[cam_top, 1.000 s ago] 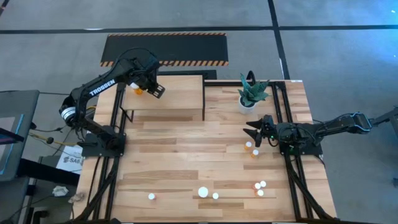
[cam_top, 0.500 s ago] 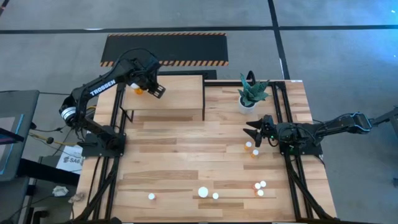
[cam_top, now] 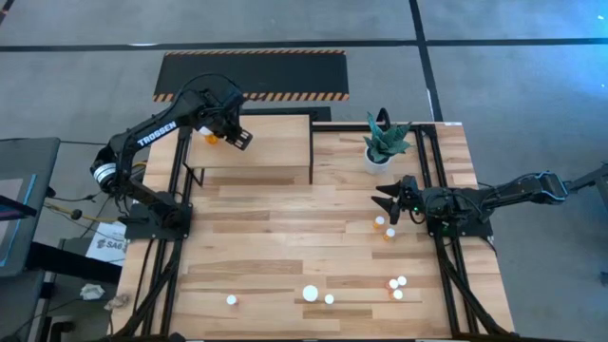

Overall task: Pick and place medicine bottles onto shelf by color
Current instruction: Put the left yellow pill bottle on the shelf aligned with the other yellow pill bottle

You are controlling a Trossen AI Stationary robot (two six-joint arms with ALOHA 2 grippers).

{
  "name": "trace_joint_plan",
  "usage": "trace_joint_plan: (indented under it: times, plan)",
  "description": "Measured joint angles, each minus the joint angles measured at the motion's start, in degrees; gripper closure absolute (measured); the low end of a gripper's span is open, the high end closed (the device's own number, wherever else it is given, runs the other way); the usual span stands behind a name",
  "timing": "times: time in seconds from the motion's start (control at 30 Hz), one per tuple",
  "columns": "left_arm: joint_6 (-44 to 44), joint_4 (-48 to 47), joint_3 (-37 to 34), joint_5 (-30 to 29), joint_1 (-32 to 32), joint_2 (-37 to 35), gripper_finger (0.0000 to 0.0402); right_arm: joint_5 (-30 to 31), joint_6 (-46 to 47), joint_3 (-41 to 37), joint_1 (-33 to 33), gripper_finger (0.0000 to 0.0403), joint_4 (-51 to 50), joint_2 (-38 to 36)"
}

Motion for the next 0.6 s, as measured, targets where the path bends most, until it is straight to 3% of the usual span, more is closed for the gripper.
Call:
trace_joint_plan:
  times: [0.6]
  plan:
    - [-0.9, 1.4, -1.5, -0.2, 0.7, -0.1, 0.0301, 0.0, 0.0, 0.0, 0.0, 0.0147, 0.0, 0.0]
